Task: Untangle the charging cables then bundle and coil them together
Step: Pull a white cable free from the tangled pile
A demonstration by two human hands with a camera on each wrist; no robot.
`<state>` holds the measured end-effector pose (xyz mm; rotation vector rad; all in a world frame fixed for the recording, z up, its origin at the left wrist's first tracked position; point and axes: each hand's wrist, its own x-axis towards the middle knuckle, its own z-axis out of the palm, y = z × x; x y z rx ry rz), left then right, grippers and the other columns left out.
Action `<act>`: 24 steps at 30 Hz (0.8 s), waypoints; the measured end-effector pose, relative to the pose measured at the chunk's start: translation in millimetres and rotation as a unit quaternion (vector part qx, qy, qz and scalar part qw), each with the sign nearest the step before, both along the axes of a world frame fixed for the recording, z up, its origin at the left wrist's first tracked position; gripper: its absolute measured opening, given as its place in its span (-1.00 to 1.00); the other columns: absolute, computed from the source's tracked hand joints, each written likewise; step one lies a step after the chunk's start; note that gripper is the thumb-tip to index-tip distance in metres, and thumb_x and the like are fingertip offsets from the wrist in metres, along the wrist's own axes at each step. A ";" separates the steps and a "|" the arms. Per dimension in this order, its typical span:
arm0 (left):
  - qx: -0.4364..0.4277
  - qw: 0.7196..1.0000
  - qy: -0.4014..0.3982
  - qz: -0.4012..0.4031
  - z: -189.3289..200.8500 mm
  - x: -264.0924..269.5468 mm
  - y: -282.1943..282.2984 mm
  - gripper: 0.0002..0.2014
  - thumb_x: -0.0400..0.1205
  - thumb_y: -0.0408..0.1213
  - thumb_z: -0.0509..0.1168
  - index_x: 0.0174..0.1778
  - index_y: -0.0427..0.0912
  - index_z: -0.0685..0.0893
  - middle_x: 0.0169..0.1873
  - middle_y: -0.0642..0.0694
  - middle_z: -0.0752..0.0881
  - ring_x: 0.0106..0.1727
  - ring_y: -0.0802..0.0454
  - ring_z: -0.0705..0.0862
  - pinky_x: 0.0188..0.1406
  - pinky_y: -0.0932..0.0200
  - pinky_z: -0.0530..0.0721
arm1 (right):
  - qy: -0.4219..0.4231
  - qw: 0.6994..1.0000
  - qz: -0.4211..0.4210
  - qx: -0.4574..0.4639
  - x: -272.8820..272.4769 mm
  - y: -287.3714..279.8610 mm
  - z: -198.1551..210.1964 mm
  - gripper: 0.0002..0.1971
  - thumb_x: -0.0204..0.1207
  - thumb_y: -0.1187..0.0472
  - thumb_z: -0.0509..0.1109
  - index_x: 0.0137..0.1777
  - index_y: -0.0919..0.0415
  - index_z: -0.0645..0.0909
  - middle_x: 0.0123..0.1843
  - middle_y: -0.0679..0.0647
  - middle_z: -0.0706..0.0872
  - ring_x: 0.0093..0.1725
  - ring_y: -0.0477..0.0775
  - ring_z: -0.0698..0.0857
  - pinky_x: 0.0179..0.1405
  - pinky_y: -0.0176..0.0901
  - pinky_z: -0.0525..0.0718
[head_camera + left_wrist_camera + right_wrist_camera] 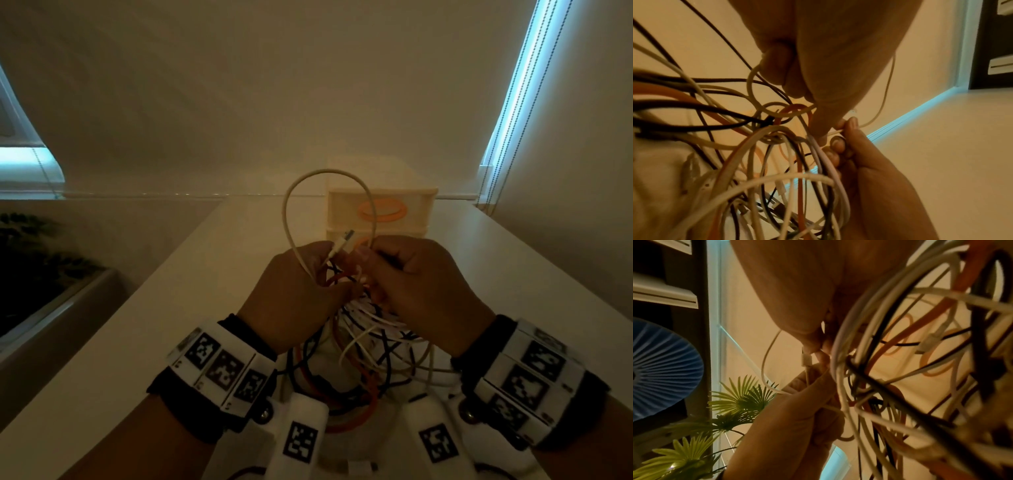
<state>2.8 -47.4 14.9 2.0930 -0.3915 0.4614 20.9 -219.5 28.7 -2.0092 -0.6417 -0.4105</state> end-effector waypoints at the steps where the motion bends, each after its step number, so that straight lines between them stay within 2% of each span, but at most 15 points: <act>1: 0.004 1.000 -0.012 0.001 -0.1 0.4 -0.9 -0.91 0.53 -0.28 0.54 -0.13 -0.16 0.76 -0.55 0.30 0.63 -0.56 0.37 0.50 -0.47 0.53 0.35 | -0.001 1.000 0.005 0.017 -2.5 1.5 -0.3 -0.76 0.67 0.11 0.35 -0.18 0.10 0.77 -0.48 0.06 0.66 -0.53 -0.12 0.61 -0.47 -0.22 0.62; 4: 0.004 0.999 -0.037 -0.017 -0.6 1.2 -3.8 -0.97 0.59 -0.30 0.49 -0.14 -0.17 0.81 -0.30 0.14 0.77 -0.45 0.43 0.58 -0.35 0.54 0.42 | -0.034 0.998 0.028 0.043 -6.1 4.5 -1.0 -0.81 0.63 0.03 0.35 -0.20 -0.15 0.73 -0.44 -0.01 0.67 -0.45 -0.13 0.64 -0.40 -0.27 0.65; 5: 0.007 0.999 -0.043 -0.024 -0.8 1.1 -4.9 -0.97 0.60 -0.33 0.47 -0.12 -0.15 0.82 -0.28 0.11 0.77 -0.44 0.45 0.58 -0.33 0.54 0.43 | -0.051 0.998 0.029 0.033 -6.4 4.0 -1.1 -0.82 0.61 0.00 0.33 -0.20 -0.18 0.71 -0.42 -0.01 0.67 -0.41 -0.09 0.65 -0.35 -0.23 0.66; 7: 0.015 0.998 -0.055 -0.031 -1.3 0.3 -6.1 -0.92 0.62 -0.38 0.43 -0.11 -0.13 0.83 -0.32 0.12 0.73 -0.45 0.44 0.56 -0.33 0.51 0.43 | -0.071 0.997 0.022 0.002 -3.8 -0.1 -3.4 -0.85 0.62 0.03 0.37 -0.13 -0.09 0.75 -0.34 0.01 0.65 -0.30 -0.01 0.66 -0.22 -0.08 0.65; 8: 0.007 0.998 -0.058 -0.032 -1.9 0.1 -5.7 -0.90 0.62 -0.39 0.43 -0.13 -0.12 0.82 -0.38 0.12 0.70 -0.48 0.40 0.54 -0.35 0.45 0.45 | -0.062 0.998 0.025 -0.018 -2.6 -3.4 -4.6 -0.93 0.60 0.07 0.43 -0.04 -0.08 0.76 -0.28 -0.01 0.66 -0.23 -0.02 0.67 -0.18 -0.10 0.65; 10: -0.054 0.997 -0.043 -0.035 -1.2 -0.2 -3.6 -0.89 0.62 -0.40 0.44 -0.18 -0.13 0.80 -0.55 0.08 0.60 -0.54 0.29 0.50 -0.42 0.24 0.52 | -0.029 0.995 0.032 -0.085 -1.9 -11.2 -3.5 -0.76 0.49 0.05 0.55 0.15 -0.13 0.71 -0.16 -0.11 0.66 -0.11 -0.12 0.67 -0.17 -0.25 0.65; 12: -0.118 0.992 -0.031 -0.037 0.6 -0.4 -1.5 -0.94 0.61 -0.43 0.44 -0.18 -0.25 0.78 -0.64 0.04 0.54 -0.56 0.16 0.53 -0.48 0.13 0.57 | -0.020 0.984 0.029 -0.175 -2.5 -18.0 3.1 -0.67 0.41 -0.06 0.59 0.17 -0.16 0.71 -0.14 -0.22 0.66 -0.08 -0.26 0.64 -0.23 -0.43 0.57; 13: -0.148 0.987 -0.030 -0.046 2.4 -1.5 -1.7 -0.95 0.61 -0.45 0.43 -0.17 -0.31 0.76 -0.63 0.02 0.58 -0.55 0.11 0.58 -0.47 0.09 0.63 | -0.020 0.977 0.028 -0.210 -4.7 -20.3 10.5 -0.68 0.40 -0.10 0.59 0.15 -0.18 0.73 -0.16 -0.27 0.66 -0.07 -0.33 0.62 -0.23 -0.50 0.53; 14: -0.180 0.982 -0.030 -0.058 4.2 -2.4 -2.2 -0.95 0.61 -0.47 0.42 -0.16 -0.33 0.74 -0.56 -0.08 0.66 -0.50 -0.02 0.67 -0.41 -0.01 0.71 | -0.024 0.972 0.026 -0.232 -6.1 -22.9 18.2 -0.71 0.40 -0.13 0.58 0.12 -0.20 0.76 -0.18 -0.30 0.66 -0.08 -0.37 0.62 -0.23 -0.53 0.53; 15: -0.209 0.975 -0.030 -0.070 6.5 -4.0 -2.9 -0.95 0.61 -0.47 0.41 -0.17 -0.31 0.73 -0.42 -0.25 0.73 -0.39 -0.18 0.73 -0.33 -0.12 0.76 | -0.028 0.967 0.020 -0.254 -7.6 -25.0 26.0 -0.72 0.40 -0.18 0.55 0.10 -0.23 0.77 -0.20 -0.30 0.68 -0.09 -0.36 0.63 -0.23 -0.50 0.57; 16: -0.230 0.969 -0.031 -0.079 9.2 -6.5 -3.7 -0.93 0.60 -0.47 0.41 -0.19 -0.27 0.73 -0.29 -0.32 0.76 -0.29 -0.25 0.76 -0.29 -0.11 0.77 | -0.028 0.961 0.012 -0.276 -9.1 -26.3 32.8 -0.71 0.38 -0.24 0.51 0.07 -0.25 0.78 -0.20 -0.28 0.69 -0.10 -0.31 0.65 -0.20 -0.43 0.62; 18: -0.264 0.959 -0.029 -0.097 14.0 -10.0 -4.7 -0.90 0.57 -0.45 0.40 -0.22 -0.18 0.71 -0.23 -0.19 0.81 -0.23 -0.10 0.79 -0.28 0.10 0.73 | -0.026 0.956 0.006 -0.294 -10.8 -28.7 42.5 -0.62 0.30 -0.37 0.44 0.04 -0.25 0.79 -0.18 -0.24 0.71 -0.14 -0.23 0.68 -0.10 -0.12 0.72; 19: -0.283 0.953 -0.023 -0.101 16.1 -11.1 -4.7 -0.89 0.55 -0.40 0.41 -0.25 -0.12 0.72 -0.24 -0.10 0.81 -0.23 -0.02 0.79 -0.29 0.16 0.71 | -0.024 0.956 0.016 -0.291 -10.6 -30.0 45.3 -0.58 0.27 -0.41 0.41 0.02 -0.25 0.78 -0.16 -0.23 0.71 -0.13 -0.24 0.67 -0.11 -0.09 0.71; 21: -0.313 0.945 -0.014 -0.093 19.2 -11.4 -2.6 -0.88 0.52 -0.32 0.41 -0.30 -0.03 0.72 -0.25 0.00 0.81 -0.24 0.04 0.76 -0.30 0.18 0.70 | -0.015 0.965 0.030 -0.261 -7.3 -34.7 47.9 -0.56 0.25 -0.42 0.37 0.06 -0.27 0.75 -0.10 -0.18 0.67 -0.11 -0.28 0.60 -0.17 -0.23 0.58; 24: -0.305 0.947 0.001 -0.098 18.4 -10.2 -1.4 -0.93 0.55 -0.36 0.38 -0.24 -0.14 0.66 -0.25 0.04 0.81 -0.24 0.08 0.77 -0.28 0.16 0.72 | -0.069 0.966 0.036 -0.248 -0.1 -33.7 45.4 -0.60 0.41 -0.28 0.39 0.22 -0.24 0.65 0.01 -0.18 0.59 -0.01 -0.26 0.55 -0.08 -0.41 0.49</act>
